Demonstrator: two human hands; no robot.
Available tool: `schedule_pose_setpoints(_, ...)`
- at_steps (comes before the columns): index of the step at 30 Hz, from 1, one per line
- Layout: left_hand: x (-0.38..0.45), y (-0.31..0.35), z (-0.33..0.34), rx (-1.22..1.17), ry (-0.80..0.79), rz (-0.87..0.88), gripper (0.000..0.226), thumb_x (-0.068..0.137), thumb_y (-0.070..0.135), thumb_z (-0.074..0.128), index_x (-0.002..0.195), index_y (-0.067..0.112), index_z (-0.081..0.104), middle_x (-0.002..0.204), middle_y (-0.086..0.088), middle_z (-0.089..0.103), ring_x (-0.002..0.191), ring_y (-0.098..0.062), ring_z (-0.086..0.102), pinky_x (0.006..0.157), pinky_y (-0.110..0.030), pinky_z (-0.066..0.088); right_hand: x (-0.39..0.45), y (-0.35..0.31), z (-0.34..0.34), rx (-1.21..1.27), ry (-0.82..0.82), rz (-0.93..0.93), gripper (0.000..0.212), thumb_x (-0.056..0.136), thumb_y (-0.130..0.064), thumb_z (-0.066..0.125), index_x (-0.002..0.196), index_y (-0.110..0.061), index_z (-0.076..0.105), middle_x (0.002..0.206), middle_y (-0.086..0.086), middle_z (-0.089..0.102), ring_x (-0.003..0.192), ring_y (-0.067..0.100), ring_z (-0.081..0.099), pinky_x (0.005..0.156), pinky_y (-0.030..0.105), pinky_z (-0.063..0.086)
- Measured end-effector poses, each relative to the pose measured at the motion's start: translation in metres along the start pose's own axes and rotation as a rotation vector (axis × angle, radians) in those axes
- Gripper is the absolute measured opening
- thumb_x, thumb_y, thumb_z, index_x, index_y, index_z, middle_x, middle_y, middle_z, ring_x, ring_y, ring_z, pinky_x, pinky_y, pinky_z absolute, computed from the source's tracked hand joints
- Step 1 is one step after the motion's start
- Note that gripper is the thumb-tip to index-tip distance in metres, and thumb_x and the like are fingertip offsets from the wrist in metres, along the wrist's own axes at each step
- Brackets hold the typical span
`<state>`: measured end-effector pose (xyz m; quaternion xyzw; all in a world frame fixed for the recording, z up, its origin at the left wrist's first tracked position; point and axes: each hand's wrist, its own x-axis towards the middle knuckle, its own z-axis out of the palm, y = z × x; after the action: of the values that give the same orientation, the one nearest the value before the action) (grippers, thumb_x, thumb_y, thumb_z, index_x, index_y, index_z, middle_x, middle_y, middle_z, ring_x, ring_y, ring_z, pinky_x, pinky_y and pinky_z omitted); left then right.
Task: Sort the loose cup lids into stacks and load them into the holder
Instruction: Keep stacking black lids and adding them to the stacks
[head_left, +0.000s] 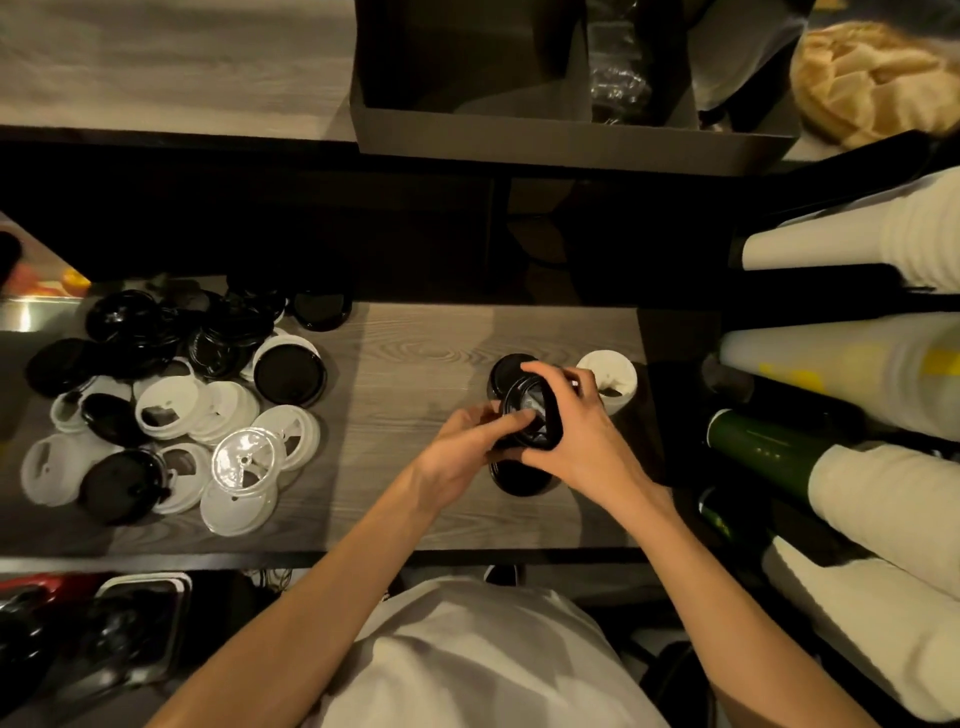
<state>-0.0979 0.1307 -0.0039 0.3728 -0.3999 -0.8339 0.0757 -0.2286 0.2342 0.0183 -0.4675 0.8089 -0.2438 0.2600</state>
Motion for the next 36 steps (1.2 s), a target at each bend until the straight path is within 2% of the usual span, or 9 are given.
schedule_pose_setpoints(4,0.001,-0.002,-0.006,0.002,0.019,0.031,0.040,0.090,0.032,0.076,0.121,0.009,0.067,0.115,-0.010,0.075,0.108,-0.021,0.071,0.094,-0.037,0.057,0.005,0.006,0.006,0.037,0.028,0.055,0.091,0.074,-0.021,0.088,0.145,-0.044,0.035,0.141,0.003,0.034,0.131,0.032,0.051,0.099,0.046,0.054)
schedule_pose_setpoints(6,0.003,-0.013,-0.021,-0.040,0.123,0.018,0.042,0.095,0.033,0.070,0.127,0.007,0.063,0.115,-0.016,0.073,0.106,-0.026,0.071,0.097,-0.043,0.057,0.004,0.017,0.008,0.039,0.013,0.090,0.095,0.075,-0.024,0.088,0.148,-0.042,0.031,0.141,0.005,0.036,0.131,0.031,0.051,0.101,0.044,0.051)
schedule_pose_setpoints(9,0.006,-0.040,-0.047,-0.131,0.375,-0.068,0.038,0.102,0.016,0.060,0.132,-0.006,0.056,0.110,-0.024,0.069,0.092,-0.028,0.070,0.079,-0.035,0.063,0.003,0.029,0.017,0.004,-0.116,0.120,0.107,0.076,-0.030,0.089,0.154,-0.037,0.017,0.149,0.008,0.040,0.136,0.028,0.048,0.106,0.042,0.046)
schedule_pose_setpoints(11,0.003,-0.054,-0.058,-0.148,0.436,-0.127,0.027,0.102,0.006,0.054,0.125,-0.008,0.058,0.107,-0.021,0.067,0.086,-0.026,0.068,0.067,-0.028,0.063,0.004,0.030,0.030,-0.028,-0.201,0.116,0.107,0.076,-0.030,0.089,0.153,-0.036,0.016,0.147,0.010,0.045,0.134,0.027,0.049,0.105,0.039,0.045)
schedule_pose_setpoints(16,-0.003,-0.066,-0.062,-0.128,0.376,-0.130,0.020,0.101,-0.004,0.046,0.116,-0.004,0.059,0.113,-0.025,0.067,0.088,-0.029,0.068,0.069,-0.026,0.062,0.007,0.036,0.056,-0.173,-0.193,0.097,0.103,0.071,-0.032,0.090,0.149,-0.029,0.024,0.145,0.009,0.045,0.134,0.028,0.043,0.109,0.040,0.041)
schedule_pose_setpoints(24,-0.003,-0.078,-0.063,-0.014,0.251,-0.083,0.033,0.101,-0.006,0.050,0.133,-0.008,0.056,0.134,-0.027,0.059,0.113,-0.033,0.062,0.091,-0.031,0.057,0.007,0.044,0.072,-0.260,-0.168,0.114,0.100,0.074,-0.030,0.089,0.152,-0.020,0.027,0.147,0.014,0.044,0.138,0.031,0.039,0.113,0.041,0.039)
schedule_pose_setpoints(27,-0.003,-0.076,-0.062,0.001,0.211,-0.090,0.032,0.100,-0.005,0.052,0.132,-0.006,0.058,0.133,-0.027,0.060,0.112,-0.033,0.063,0.089,-0.029,0.059,0.005,0.043,0.076,-0.222,-0.149,0.146,0.101,0.075,-0.027,0.090,0.154,-0.018,0.026,0.148,0.015,0.042,0.139,0.031,0.041,0.113,0.041,0.040)
schedule_pose_setpoints(33,-0.002,-0.074,-0.059,0.056,0.137,-0.091,0.033,0.101,-0.007,0.048,0.133,-0.005,0.056,0.116,-0.015,0.064,0.103,-0.024,0.066,0.086,-0.023,0.059,-0.001,0.043,0.077,-0.124,-0.135,0.212,0.121,0.067,-0.035,0.096,0.159,-0.020,0.019,0.155,0.012,0.036,0.145,0.031,0.037,0.116,0.044,0.040)
schedule_pose_setpoints(36,0.001,-0.072,-0.061,0.087,0.114,-0.081,0.035,0.102,-0.007,0.045,0.136,-0.005,0.054,0.121,-0.017,0.062,0.107,-0.023,0.065,0.086,-0.022,0.058,-0.015,0.044,0.072,-0.093,0.005,0.082,0.096,0.076,-0.033,0.090,0.154,-0.021,0.035,0.155,0.005,0.035,0.142,0.026,0.042,0.117,0.041,0.041)
